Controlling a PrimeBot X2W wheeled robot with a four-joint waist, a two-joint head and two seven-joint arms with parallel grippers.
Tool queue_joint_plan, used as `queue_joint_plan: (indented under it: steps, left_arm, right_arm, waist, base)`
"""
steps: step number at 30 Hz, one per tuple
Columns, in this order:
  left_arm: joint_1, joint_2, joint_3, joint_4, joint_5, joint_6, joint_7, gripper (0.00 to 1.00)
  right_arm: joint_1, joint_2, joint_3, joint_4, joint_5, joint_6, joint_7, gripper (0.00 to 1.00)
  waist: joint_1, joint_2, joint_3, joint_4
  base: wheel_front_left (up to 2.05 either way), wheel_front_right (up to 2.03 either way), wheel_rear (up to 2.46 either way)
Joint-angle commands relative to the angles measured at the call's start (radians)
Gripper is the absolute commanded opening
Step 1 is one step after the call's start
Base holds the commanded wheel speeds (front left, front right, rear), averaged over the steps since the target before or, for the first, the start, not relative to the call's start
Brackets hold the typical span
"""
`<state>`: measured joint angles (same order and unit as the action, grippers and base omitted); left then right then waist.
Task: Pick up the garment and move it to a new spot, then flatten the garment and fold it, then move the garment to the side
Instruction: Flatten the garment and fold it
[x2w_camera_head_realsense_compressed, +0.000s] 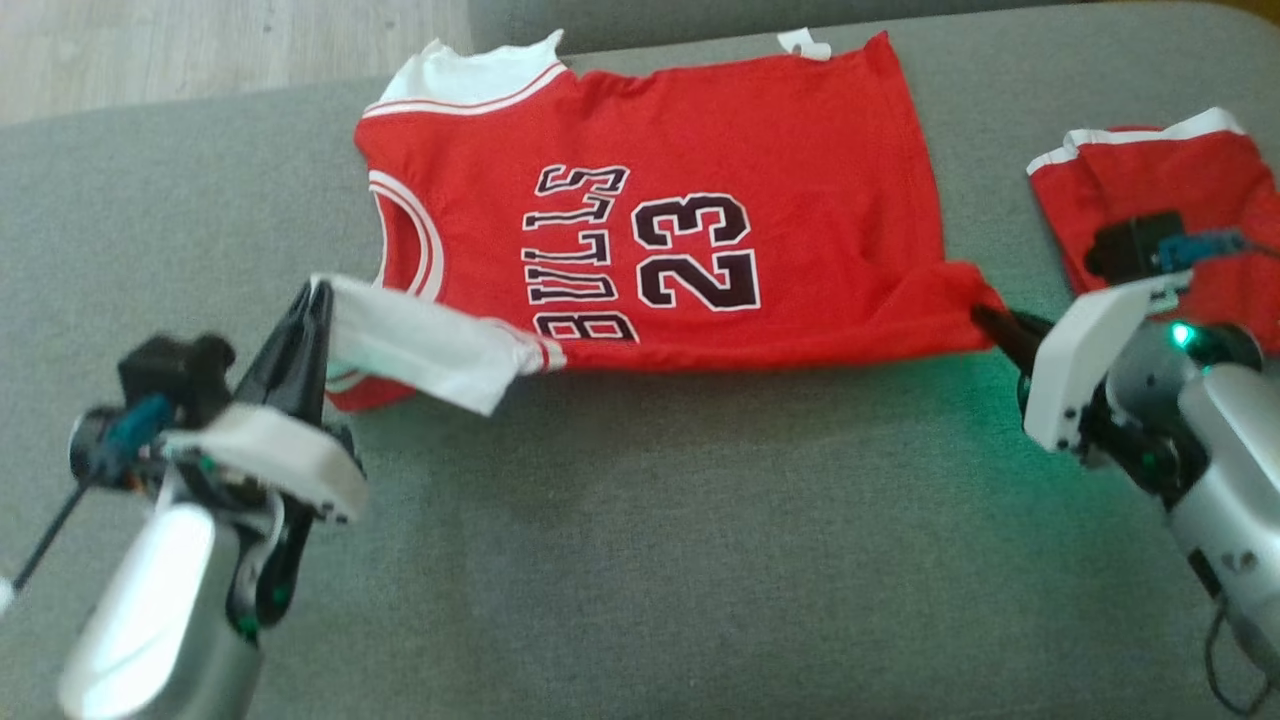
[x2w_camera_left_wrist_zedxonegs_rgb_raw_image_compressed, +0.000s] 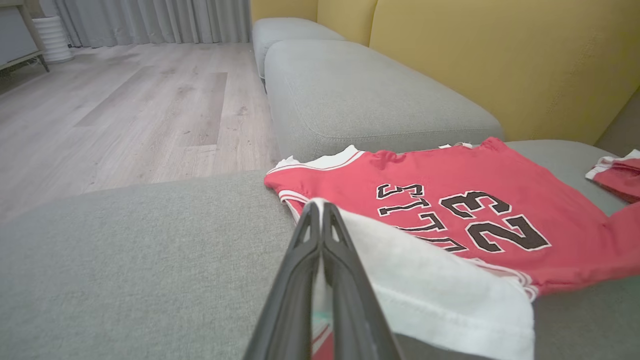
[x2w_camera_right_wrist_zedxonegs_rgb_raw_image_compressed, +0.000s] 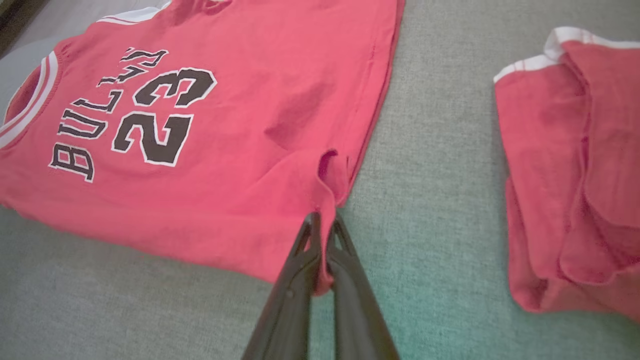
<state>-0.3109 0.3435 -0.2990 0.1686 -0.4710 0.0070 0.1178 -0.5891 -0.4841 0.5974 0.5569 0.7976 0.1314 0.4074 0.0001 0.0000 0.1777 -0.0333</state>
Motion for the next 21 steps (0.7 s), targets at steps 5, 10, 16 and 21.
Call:
queue_joint_plan:
  steps: [5, 10, 16, 21]
  left_arm:
    - [-0.184, 0.045, -0.001, 0.068, 0.059, -0.034, 0.001, 0.0]
    - [-0.298, 0.056, -0.029, 0.166, 0.109, -0.052, -0.027, 0.0]
    - [-0.42, 0.042, -0.063, 0.303, 0.137, -0.075, -0.041, 0.0]
    - [-0.506, 0.017, -0.077, 0.383, 0.152, -0.077, -0.086, 1.0]
  right_arm:
    - [-0.09, 0.019, -0.024, 0.013, -0.026, -0.001, 0.054, 0.0]
    - [-0.149, 0.04, -0.03, 0.041, -0.049, -0.001, 0.087, 0.0]
    - [-0.216, 0.057, -0.034, 0.083, -0.075, -0.001, 0.107, 0.24]
    - [-0.281, 0.064, -0.05, 0.14, -0.147, -0.001, 0.028, 1.0]
  waist:
    - [-0.0001, 0.0, 0.033, 0.004]
    - [-0.0001, 0.0, 0.067, 0.001]
    - [-0.0001, 0.0, 0.106, 0.002]
    - [-0.0001, 0.0, 0.134, 0.008]
  base:
    - [0.0, 0.0, 0.0]
    - [0.0, 0.0, 0.0]
    - [0.0, 0.0, 0.0]
    - [0.0, 0.0, 0.0]
